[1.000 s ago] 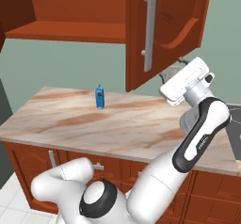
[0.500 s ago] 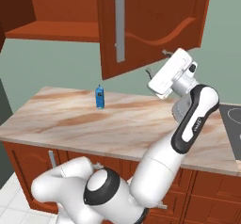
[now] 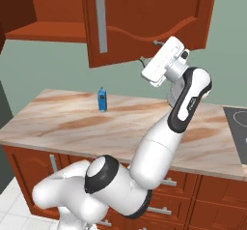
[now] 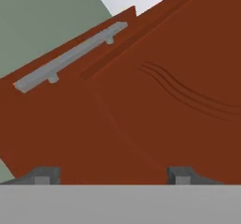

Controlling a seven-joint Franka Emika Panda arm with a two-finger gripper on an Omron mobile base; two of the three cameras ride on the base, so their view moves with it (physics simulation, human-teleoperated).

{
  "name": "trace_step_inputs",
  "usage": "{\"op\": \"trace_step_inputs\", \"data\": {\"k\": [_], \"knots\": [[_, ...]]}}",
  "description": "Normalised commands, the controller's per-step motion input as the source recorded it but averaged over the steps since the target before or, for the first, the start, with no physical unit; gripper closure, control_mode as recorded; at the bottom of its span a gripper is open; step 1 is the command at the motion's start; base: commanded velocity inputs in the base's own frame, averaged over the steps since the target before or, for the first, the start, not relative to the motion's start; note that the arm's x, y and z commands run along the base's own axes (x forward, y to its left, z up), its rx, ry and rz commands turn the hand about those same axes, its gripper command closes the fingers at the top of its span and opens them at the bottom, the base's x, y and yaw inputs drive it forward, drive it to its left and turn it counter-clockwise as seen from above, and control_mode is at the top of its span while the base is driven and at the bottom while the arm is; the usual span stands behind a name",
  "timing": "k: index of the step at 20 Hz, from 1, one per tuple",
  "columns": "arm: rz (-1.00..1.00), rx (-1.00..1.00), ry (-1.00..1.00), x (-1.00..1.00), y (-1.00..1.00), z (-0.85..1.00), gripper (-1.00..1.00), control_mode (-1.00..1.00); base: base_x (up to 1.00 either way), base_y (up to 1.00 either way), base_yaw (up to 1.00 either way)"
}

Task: Close all open cabinet doors.

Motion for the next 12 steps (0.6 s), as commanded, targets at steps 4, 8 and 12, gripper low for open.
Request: {"op": "trace_step_inputs", "data": {"k": [4, 8, 12], "knots": [[0.00, -0.01, 0.05, 0.58, 0.40, 0.16, -1.00, -1.00, 0.00, 0.00, 0.00], [-0.05, 0.00, 0.07, 0.61, 0.37, 0.10, -1.00, -1.00, 0.00, 0.00, 0.00], [-0.12, -0.04, 0.05, 0.62, 0.43, 0.03, -1.00, -1.00, 0.00, 0.00, 0.00]]}}
